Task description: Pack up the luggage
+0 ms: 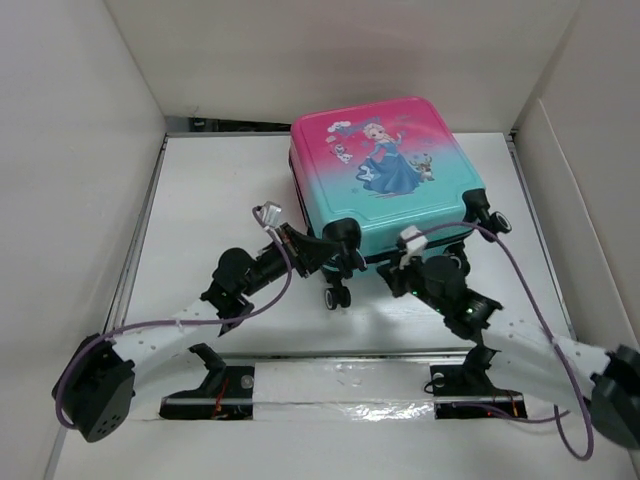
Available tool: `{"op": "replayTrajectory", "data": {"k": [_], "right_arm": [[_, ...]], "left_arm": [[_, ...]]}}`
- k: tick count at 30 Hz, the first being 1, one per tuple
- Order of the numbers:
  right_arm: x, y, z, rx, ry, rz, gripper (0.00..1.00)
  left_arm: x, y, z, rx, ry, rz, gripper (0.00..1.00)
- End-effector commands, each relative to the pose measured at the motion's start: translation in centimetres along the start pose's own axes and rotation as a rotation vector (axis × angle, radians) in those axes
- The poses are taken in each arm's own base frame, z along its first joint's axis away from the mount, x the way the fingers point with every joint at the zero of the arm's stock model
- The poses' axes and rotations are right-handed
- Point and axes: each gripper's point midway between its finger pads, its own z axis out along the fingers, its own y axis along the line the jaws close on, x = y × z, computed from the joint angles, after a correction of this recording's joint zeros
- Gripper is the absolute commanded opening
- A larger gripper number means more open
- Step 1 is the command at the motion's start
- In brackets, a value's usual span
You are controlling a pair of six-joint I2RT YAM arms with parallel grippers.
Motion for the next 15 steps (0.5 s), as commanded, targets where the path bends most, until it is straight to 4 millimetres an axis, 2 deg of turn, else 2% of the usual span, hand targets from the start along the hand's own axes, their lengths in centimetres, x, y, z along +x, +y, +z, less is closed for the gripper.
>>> {"op": "replayTrajectory", "data": {"k": [1, 2, 3, 4, 5, 6, 7, 8, 9, 10, 11, 12, 13, 14, 15], "right_arm": [[-8.5, 9.5, 2.0, -0.233, -0.210, -0.034, 0.00], [-8.2, 13.3, 1.7, -0.312, -0.182, -0.075, 0.00], [-8.8, 14.4, 2.0, -0.297, -0.179, -0.100, 0.00], [-10.8, 15.8, 2.0, -0.296, -0.205, -0.120, 0.00], [-9.7, 16.7, 2.1, -0.299, -0.163, -0.145, 0.00], [-9.8, 15.8, 2.2, -0.248, -0.164, -0.148, 0.00], [-9.6, 14.8, 2.4, -0.217, -0.158, -0.141, 0.00], [-8.6, 13.2, 2.5, -0.192, -0.149, -0.129, 0.00], [-8.4, 10.6, 3.0, -0.164, -0.144, -0.105, 0.00], [-7.9, 9.2, 3.0, -0.154, -0.141, -0.079, 0.00], [-7.1, 7.6, 2.6, -0.141, -0.158, -0.068, 0.00], [-7.2, 5.1, 2.6, -0.094, -0.169, -0.052, 0.00], [-7.0, 4.6, 2.4, -0.107, -0.165, -0.049, 0.00], [-6.9, 3.6, 2.2, -0.090, -0.166, -0.051, 0.00], [-7.1, 2.9, 1.9, -0.082, -0.173, -0.050, 0.00]], "left_arm": [[-2.7, -4.7, 2.2, 0.175, -0.035, 0.036, 0.00], [-3.0, -5.5, 2.6, 0.192, -0.029, 0.037, 0.00], [-2.8, -5.6, 2.8, 0.194, -0.011, 0.033, 0.00], [-2.4, -5.2, 2.7, 0.170, 0.015, 0.022, 0.00], [-2.1, -4.8, 2.5, 0.142, 0.031, 0.020, 0.00], [-2.4, -3.9, 2.3, 0.083, 0.013, 0.044, 0.00], [-2.2, -3.1, 1.1, 0.008, 0.031, 0.044, 0.00], [-2.0, -1.8, 0.3, -0.067, 0.034, 0.046, 0.00], [-2.9, -0.1, -0.5, -0.179, -0.015, 0.056, 0.00], [-2.7, 0.7, -2.5, -0.259, -0.002, 0.051, 0.00], [-2.4, 1.6, -3.6, -0.311, -0.009, 0.048, 0.06], [-3.1, 2.3, -4.7, -0.362, -0.047, 0.052, 0.15], [-3.2, 1.8, -6.3, -0.367, -0.056, 0.049, 0.25], [-3.3, 2.4, -7.2, -0.412, -0.076, 0.038, 0.39], [-3.6, 3.0, -8.2, -0.455, -0.100, 0.038, 0.42]]}}
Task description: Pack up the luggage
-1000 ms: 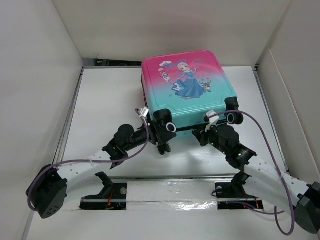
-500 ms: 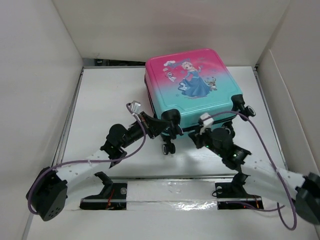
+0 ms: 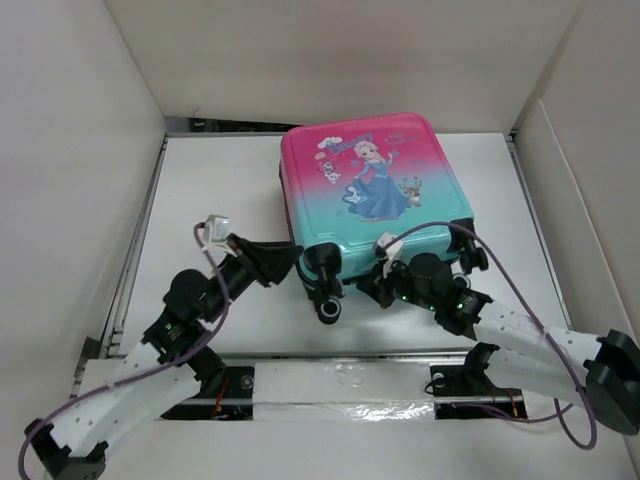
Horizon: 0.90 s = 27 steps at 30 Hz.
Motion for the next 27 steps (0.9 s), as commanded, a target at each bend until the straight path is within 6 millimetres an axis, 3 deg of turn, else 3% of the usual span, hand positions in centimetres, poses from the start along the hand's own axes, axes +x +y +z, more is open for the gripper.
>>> {"op": "replayTrajectory", "data": {"k": [1, 3, 5, 6, 8, 9, 11, 15, 21, 24, 25, 27], "right_arm": [[-7.1, -7.3, -2.3, 0.230, -0.267, 0.007, 0.00], [-7.2, -8.4, -2.6, 0.251, -0.266, 0.000, 0.00], [-8.1, -10.4, -2.9, 0.288, -0.269, -0.014, 0.00], [-8.4, -11.3, -2.9, 0.299, -0.267, -0.020, 0.00], [-9.6, -13.8, -2.7, 0.325, -0.263, -0.031, 0.00], [-9.9, -14.5, -2.5, 0.327, -0.255, -0.047, 0.00], [-10.2, -15.3, -1.7, 0.302, -0.224, -0.049, 0.00], [-8.6, -15.0, -1.4, 0.294, -0.212, -0.041, 0.00], [-5.4, -12.6, -0.7, 0.263, -0.199, 0.008, 0.00], [-4.9, -12.3, -0.7, 0.273, -0.191, 0.014, 0.00], [-4.8, -12.3, -0.7, 0.273, -0.190, 0.017, 0.00], [-4.9, -11.5, -0.5, 0.255, -0.193, 0.014, 0.00]], "left_arm": [[1.1, 5.4, -3.4, -0.263, 0.007, 0.012, 0.43], [2.2, 6.2, -4.0, -0.300, 0.060, 0.022, 0.37], [4.7, 7.0, -3.9, -0.304, 0.166, 0.026, 0.36], [6.4, 6.1, -3.8, -0.232, 0.246, 0.016, 0.38], [7.2, 5.0, -2.4, -0.141, 0.259, 0.009, 0.47], [7.9, 4.6, -2.2, -0.100, 0.284, -0.008, 0.51], [7.6, 3.3, -0.8, -0.033, 0.263, -0.004, 0.61], [7.3, 0.5, 1.9, 0.095, 0.289, 0.006, 0.69], [7.7, 0.0, 6.1, 0.150, 0.301, 0.011, 0.70], [7.4, -0.2, 7.8, 0.160, 0.286, 0.022, 0.69], [8.3, 0.3, 8.4, 0.147, 0.309, 0.022, 0.68], [8.0, 0.4, 9.6, 0.141, 0.296, 0.038, 0.61]]}}
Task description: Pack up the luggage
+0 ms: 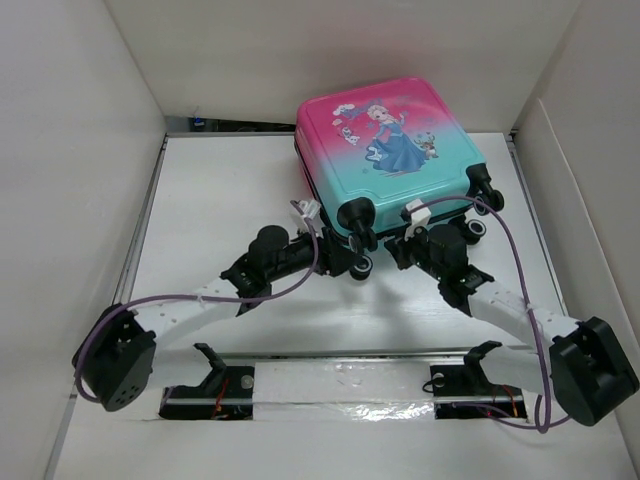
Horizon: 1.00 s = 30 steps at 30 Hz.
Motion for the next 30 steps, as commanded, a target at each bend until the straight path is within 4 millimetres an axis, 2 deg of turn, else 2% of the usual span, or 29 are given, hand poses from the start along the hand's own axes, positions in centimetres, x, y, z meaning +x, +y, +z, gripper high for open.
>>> {"op": "replayTrajectory", "data": {"k": [1, 2, 3, 4, 5, 6, 7, 8, 9, 12, 13, 14, 15, 16, 17, 18, 19, 20, 22, 24, 25, 26, 27, 28, 29, 30], "right_arm": [[-3.2, 2.3, -0.4, -0.063, -0.125, -0.003, 0.00], [-3.4, 3.3, -0.5, -0.085, -0.137, -0.005, 0.00], [-3.6, 3.8, -0.6, -0.097, -0.149, -0.002, 0.00], [-4.3, 4.8, -0.7, -0.121, -0.182, 0.014, 0.00], [-4.6, 5.8, -0.8, -0.148, -0.197, 0.020, 0.00], [-5.0, 8.4, -1.0, -0.217, -0.211, 0.017, 0.00], [-5.5, 9.7, -1.1, -0.239, -0.223, 0.027, 0.00], [-7.0, 11.5, -1.1, -0.278, -0.256, 0.028, 0.00], [-7.6, 14.6, -1.7, -0.358, -0.272, 0.022, 0.00], [-10.8, 19.5, -2.4, -0.498, -0.348, 0.034, 0.00], [-11.0, 21.8, -3.1, -0.564, -0.353, 0.049, 0.00], [-12.3, 22.9, -3.7, -0.596, -0.405, 0.074, 0.00], [-11.9, 23.7, -3.4, -0.612, -0.406, 0.102, 0.00], [-11.8, 25.0, -3.7, -0.641, -0.408, 0.161, 0.00], [-13.2, 26.0, -4.4, -0.680, -0.480, 0.197, 0.00], [-13.3, 26.8, -4.4, -0.696, -0.497, 0.223, 0.00], [-12.3, 27.3, -3.2, -0.679, -0.482, 0.248, 0.00], [-13.1, 28.3, -3.9, -0.714, -0.527, 0.298, 0.00], [-13.0, 28.1, -3.5, -0.696, -0.554, 0.355, 0.00], [-11.7, 27.4, -3.3, -0.674, -0.549, 0.381, 0.00], [-11.1, 26.4, -2.7, -0.616, -0.533, 0.390, 0.00], [-9.9, 25.6, -2.5, -0.565, -0.482, 0.367, 0.00], [-9.4, 24.9, -2.2, -0.526, -0.458, 0.357, 0.00], [-9.0, 23.9, -1.9, -0.466, -0.445, 0.347, 0.00], [-7.7, 23.1, -1.4, -0.417, -0.393, 0.317, 0.05], [-7.7, 22.6, -1.8, -0.397, -0.391, 0.318, 0.14]], "left_arm": [[-3.4, -2.5, 2.1, 0.092, -0.087, 0.086, 0.57], [-3.5, -2.2, 2.7, 0.081, -0.080, 0.093, 0.50], [-4.4, -2.7, 3.4, 0.085, -0.088, 0.107, 0.44], [-3.9, -1.9, 4.2, 0.069, -0.064, 0.108, 0.30], [-4.2, -1.9, 4.6, 0.067, -0.064, 0.110, 0.27], [-5.3, -2.4, 5.1, 0.067, -0.084, 0.115, 0.24], [-5.1, -2.0, 5.5, 0.054, -0.074, 0.113, 0.19], [-5.4, -2.0, 5.7, 0.049, -0.072, 0.117, 0.10], [-6.3, -2.5, 6.0, 0.045, -0.085, 0.124, 0.08], [-6.5, -1.9, 6.0, -0.013, -0.058, 0.137, 0.01], [-6.4, -1.7, 5.5, -0.035, -0.047, 0.138, 0.01], [-6.4, -1.2, 5.3, -0.062, -0.045, 0.147, 0.00], [-6.5, -0.1, 4.9, -0.103, -0.053, 0.146, 0.00], [-6.8, 0.1, 4.5, -0.107, -0.063, 0.149, 0.00], [-6.9, 0.6, 4.3, -0.106, -0.069, 0.144, 0.00], [-6.3, 0.9, 4.0, -0.091, -0.054, 0.121, 0.00], [-7.1, 1.4, 3.7, -0.094, -0.076, 0.118, 0.00], [-7.1, 1.4, 3.7, -0.091, -0.078, 0.119, 0.00], [-7.7, 1.8, 3.0, -0.098, -0.098, 0.123, 0.00], [-7.2, 2.5, 2.3, -0.129, -0.108, 0.118, 0.00], [-7.4, 2.2, 1.7, -0.124, -0.127, 0.121, 0.00], [-7.2, 2.4, 1.3, -0.134, -0.132, 0.117, 0.07], [-6.3, 3.5, 0.8, -0.168, -0.130, 0.107, 0.12], [-6.3, 3.3, 0.2, -0.168, -0.146, 0.107, 0.18], [-6.1, 3.6, -0.1, -0.171, -0.155, 0.107, 0.26], [-5.0, 4.5, -0.5, -0.194, -0.144, 0.101, 0.30]]}}
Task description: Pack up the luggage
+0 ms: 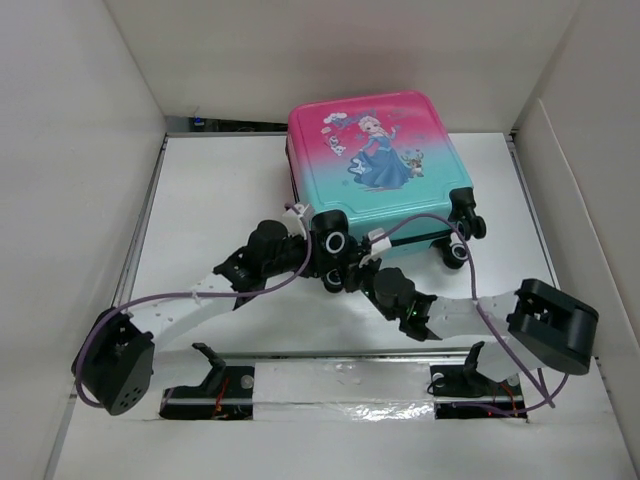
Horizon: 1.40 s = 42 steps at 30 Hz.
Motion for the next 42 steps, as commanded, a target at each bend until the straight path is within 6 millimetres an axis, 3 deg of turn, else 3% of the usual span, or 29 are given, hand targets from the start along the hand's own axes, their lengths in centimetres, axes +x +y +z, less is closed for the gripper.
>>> {"op": "replayTrajectory", "data": {"k": [1, 2, 3, 4, 5, 11, 16, 20, 24, 30, 31, 33, 37, 42], "right_arm": [[-5.8, 10.1, -3.9, -0.376, -0.118, 0.135, 0.27], [-4.5, 9.5, -3.9, -0.349, -0.062, 0.091, 0.47], [-4.9, 9.3, -4.2, -0.341, -0.058, 0.069, 0.53], [-4.6, 8.9, -4.2, -0.320, -0.036, 0.046, 0.57], [-2.9, 7.8, -4.5, -0.283, 0.036, 0.005, 0.62], [-0.1, 4.6, -6.9, -0.222, 0.148, -0.072, 0.81], [-1.0, 3.7, -8.6, -0.210, 0.167, -0.108, 0.86], [-4.9, 2.9, -9.9, -0.174, 0.077, -0.100, 0.88], [-6.5, 2.3, -10.0, -0.145, 0.052, -0.115, 0.90], [-8.5, 3.5, -8.1, -0.163, 0.042, -0.146, 0.91], [-8.0, 3.4, -7.5, -0.153, 0.061, -0.159, 0.92], [-9.0, 4.2, -6.8, -0.175, 0.045, -0.149, 0.92], [-9.5, 3.5, -5.1, -0.134, 0.037, -0.137, 0.94], [-9.8, 2.4, -3.1, -0.041, 0.039, -0.167, 0.94]], "left_arm": [[-6.2, -0.8, -1.2, 0.013, -0.305, 0.042, 0.33], [-5.7, -0.4, -1.3, 0.004, -0.300, 0.039, 0.35], [-4.7, 0.3, -1.3, -0.009, -0.288, 0.035, 0.35], [-4.7, 0.2, -1.8, -0.002, -0.301, 0.038, 0.35], [-4.5, 0.4, -1.9, -0.004, -0.309, 0.033, 0.35], [-2.1, 0.8, -2.4, 0.044, -0.302, 0.035, 0.27], [0.0, 0.4, -1.4, 0.071, -0.263, 0.064, 0.33], [-0.4, -0.2, -0.8, 0.117, -0.289, 0.066, 0.41], [-0.7, -0.4, 0.2, 0.122, -0.295, 0.070, 0.42], [-0.9, 0.3, 2.2, 0.009, -0.329, 0.088, 0.46], [-1.1, 1.2, 2.5, -0.048, -0.351, 0.079, 0.47], [-1.4, 1.8, 2.7, -0.102, -0.369, 0.074, 0.47], [-1.8, 2.9, 2.7, -0.205, -0.424, 0.072, 0.50], [-1.8, 2.5, 2.8, -0.223, -0.491, 0.060, 0.54]]}}
